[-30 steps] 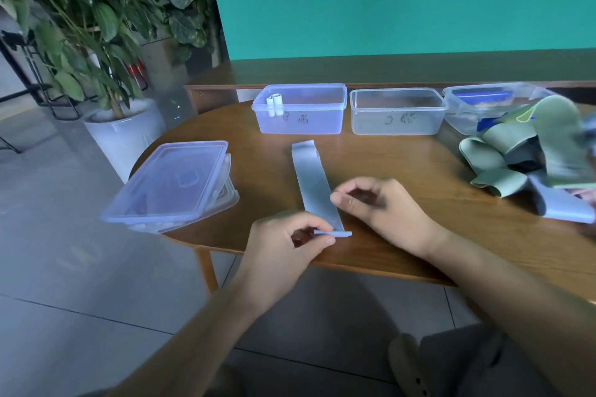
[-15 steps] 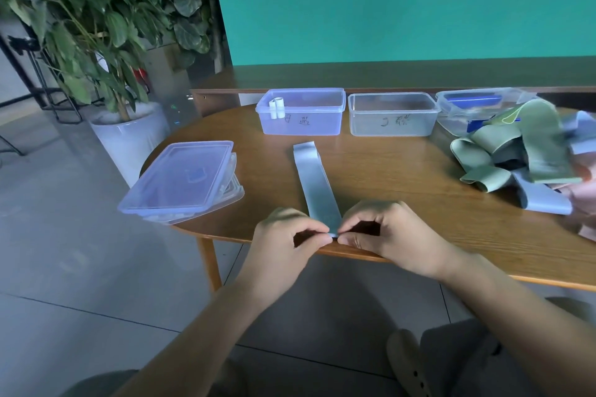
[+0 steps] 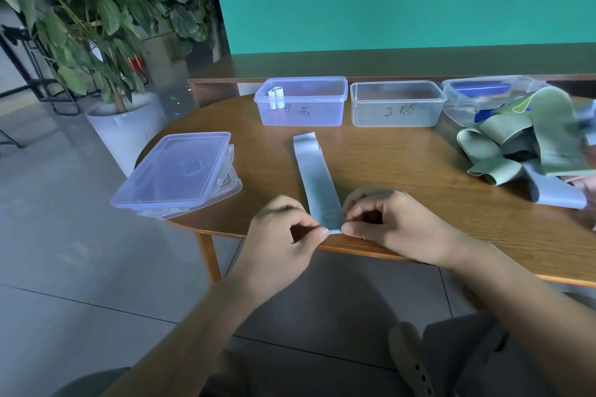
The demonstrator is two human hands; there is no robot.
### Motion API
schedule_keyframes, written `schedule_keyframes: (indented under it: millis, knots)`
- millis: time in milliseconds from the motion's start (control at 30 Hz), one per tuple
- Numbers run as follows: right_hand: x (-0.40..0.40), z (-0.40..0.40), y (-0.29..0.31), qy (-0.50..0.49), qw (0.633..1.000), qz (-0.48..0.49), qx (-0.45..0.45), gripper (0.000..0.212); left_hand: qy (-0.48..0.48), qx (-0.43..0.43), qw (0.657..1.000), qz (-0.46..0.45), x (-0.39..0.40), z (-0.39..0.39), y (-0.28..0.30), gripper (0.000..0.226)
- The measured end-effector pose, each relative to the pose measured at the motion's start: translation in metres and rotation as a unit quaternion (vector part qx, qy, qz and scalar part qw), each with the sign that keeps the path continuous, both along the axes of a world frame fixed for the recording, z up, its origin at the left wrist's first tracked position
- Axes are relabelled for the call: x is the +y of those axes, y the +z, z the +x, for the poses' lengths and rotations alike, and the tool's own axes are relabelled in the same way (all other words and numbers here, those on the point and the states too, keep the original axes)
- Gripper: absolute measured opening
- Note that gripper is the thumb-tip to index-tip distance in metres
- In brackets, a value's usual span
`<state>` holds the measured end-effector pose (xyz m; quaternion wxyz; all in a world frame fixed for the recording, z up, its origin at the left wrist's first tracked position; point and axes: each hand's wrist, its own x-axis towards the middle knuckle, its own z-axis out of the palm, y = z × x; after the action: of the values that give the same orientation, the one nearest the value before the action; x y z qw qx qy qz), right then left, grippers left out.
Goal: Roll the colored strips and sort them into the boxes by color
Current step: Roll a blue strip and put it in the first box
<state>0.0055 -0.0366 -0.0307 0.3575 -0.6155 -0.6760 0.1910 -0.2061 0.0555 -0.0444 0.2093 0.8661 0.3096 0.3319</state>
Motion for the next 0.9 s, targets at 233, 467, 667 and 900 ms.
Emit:
schedule_keyframes:
  millis: [233,467,667,900]
  knots:
    - [0.012,-0.002,0.009,-0.070,0.992,-0.105,0.001,0.015,0.030,0.049,0.997,-0.049,0.003,0.003,0.010,0.022]
    - [0.013,-0.004,0.010,-0.074,0.995,-0.073,0.005,0.020,-0.031,0.051,0.996,-0.061,0.007,0.003,0.014,0.009]
    - [0.005,-0.002,0.005,0.059,0.997,-0.006,-0.042,0.019,-0.081,0.055,0.995,0.016,0.015,0.000,0.006,0.007]
    - [0.007,-0.002,0.002,0.043,0.996,0.006,-0.080,0.009,-0.089,0.048,0.995,0.024,0.019,0.001,0.010,0.011]
